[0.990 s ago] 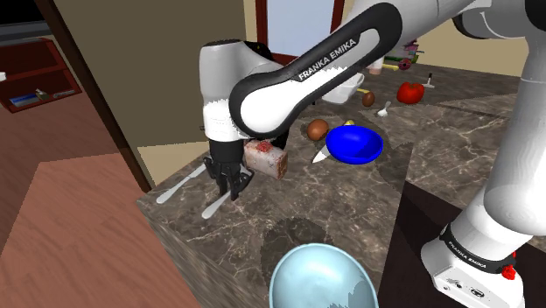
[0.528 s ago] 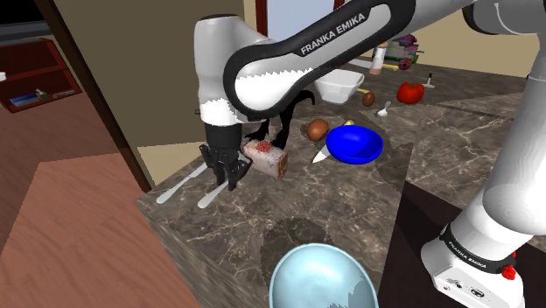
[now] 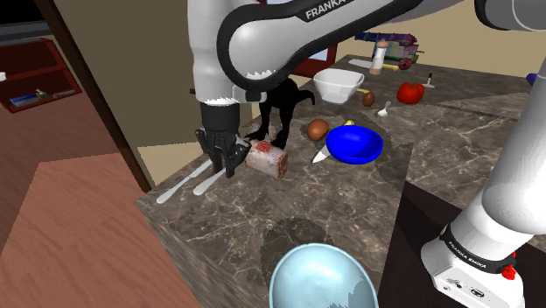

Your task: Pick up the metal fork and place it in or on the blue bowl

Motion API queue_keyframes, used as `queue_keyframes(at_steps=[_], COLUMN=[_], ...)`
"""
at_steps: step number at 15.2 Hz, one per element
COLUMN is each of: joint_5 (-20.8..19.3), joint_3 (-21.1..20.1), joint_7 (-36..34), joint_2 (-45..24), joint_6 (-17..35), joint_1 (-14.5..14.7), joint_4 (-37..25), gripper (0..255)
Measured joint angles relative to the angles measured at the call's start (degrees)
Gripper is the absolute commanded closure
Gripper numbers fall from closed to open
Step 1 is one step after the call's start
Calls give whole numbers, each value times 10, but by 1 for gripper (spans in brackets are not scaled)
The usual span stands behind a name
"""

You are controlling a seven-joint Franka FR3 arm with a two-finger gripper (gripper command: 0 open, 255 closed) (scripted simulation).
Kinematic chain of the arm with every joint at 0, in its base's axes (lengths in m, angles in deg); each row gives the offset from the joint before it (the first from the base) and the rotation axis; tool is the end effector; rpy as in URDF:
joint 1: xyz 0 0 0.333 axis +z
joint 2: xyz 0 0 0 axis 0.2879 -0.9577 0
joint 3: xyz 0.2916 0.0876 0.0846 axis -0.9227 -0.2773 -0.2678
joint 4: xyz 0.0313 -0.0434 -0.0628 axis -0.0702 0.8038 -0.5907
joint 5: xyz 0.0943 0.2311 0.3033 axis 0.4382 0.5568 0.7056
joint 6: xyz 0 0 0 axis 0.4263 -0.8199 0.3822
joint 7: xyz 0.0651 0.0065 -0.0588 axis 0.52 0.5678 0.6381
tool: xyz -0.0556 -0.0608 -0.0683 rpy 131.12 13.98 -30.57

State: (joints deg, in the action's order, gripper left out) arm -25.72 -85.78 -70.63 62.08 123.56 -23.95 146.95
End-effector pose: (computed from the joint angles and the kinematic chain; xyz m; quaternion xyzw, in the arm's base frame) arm 0.4782 0.3747 0.4520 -0.8069 0.5862 0.0553 0.0475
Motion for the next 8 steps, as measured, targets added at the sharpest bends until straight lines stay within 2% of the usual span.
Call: queue_keyframes(at_steps=[8], joint_5=[12], joint_3=[-4], joint_7=[2], joint_2=[15], joint_6=[-56], joint_1=[-3], joint_4=[-46], gripper=[255])
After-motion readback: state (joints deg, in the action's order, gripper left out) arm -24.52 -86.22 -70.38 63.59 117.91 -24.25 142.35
